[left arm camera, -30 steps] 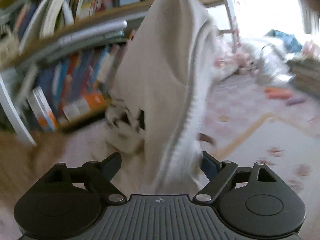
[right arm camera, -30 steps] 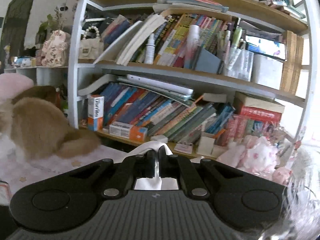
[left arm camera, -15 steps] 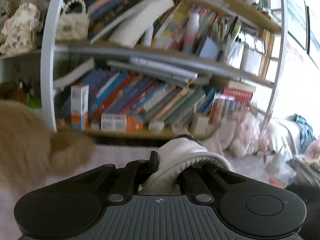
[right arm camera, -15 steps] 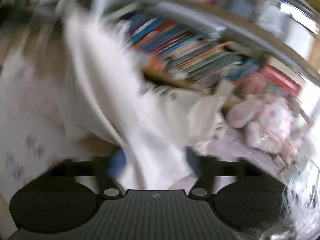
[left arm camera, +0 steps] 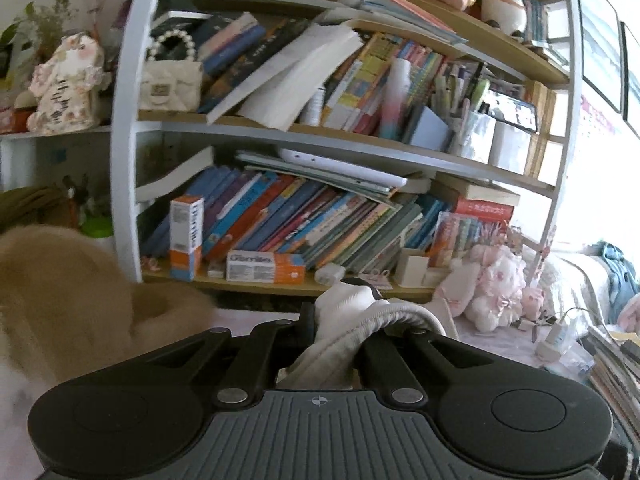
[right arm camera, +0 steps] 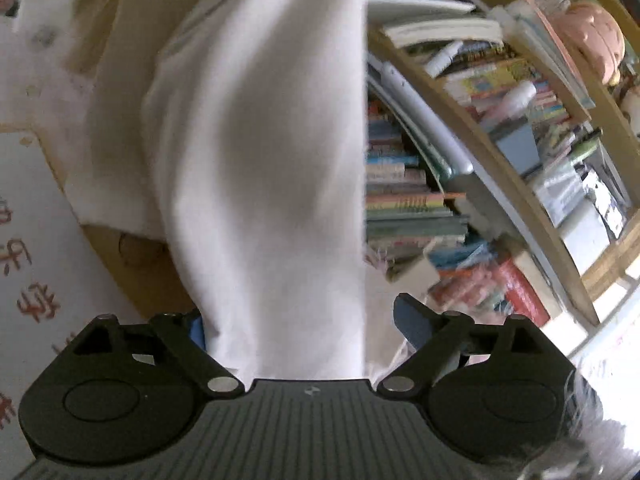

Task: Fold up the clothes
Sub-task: 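Lift the T-shirt high with both grippers and shake it out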

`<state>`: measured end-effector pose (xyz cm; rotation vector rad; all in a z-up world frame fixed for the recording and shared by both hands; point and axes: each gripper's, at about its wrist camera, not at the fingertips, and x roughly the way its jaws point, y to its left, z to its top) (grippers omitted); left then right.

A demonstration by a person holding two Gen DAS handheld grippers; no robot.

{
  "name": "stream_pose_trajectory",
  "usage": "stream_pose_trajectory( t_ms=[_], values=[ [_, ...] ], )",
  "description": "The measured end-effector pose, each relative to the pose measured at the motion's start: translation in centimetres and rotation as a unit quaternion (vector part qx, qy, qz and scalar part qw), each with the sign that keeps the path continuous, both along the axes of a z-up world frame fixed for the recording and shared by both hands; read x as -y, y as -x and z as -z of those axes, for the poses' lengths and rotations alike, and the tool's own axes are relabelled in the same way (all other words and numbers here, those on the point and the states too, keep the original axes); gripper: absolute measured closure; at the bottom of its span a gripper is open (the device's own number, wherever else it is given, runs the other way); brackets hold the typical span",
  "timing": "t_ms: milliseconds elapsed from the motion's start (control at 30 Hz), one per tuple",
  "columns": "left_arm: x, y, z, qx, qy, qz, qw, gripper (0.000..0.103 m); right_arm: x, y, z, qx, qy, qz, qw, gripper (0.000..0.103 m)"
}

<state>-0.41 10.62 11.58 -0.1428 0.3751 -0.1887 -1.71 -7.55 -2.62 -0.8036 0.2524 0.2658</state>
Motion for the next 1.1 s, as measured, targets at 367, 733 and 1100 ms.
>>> stream_pose_trajectory(
  t_ms=[367, 733, 1100],
  values=[
    [-5.2, 5.2, -5.8, 0.122, -0.009, -0.072, 0.9898, 0.101, 4.0, 3.0, -15.6, 0.051, -0.149, -0.118, 0.980, 0.100],
    [-3.4, 14.1, -19.0, 0.461, 0.026, -0.016, 0.8868, 0.100, 11.2, 16.3, -34.4, 0.331, -0.298, -0.234, 0.864, 0.099],
    [0.9, -4.7, -6.2, 0.083, -0.004, 0.036, 0.9959, 0.099, 13.4, 1.4, -26.4, 0.039, -0.275, -0.067, 0.958, 0.099]
  ],
)
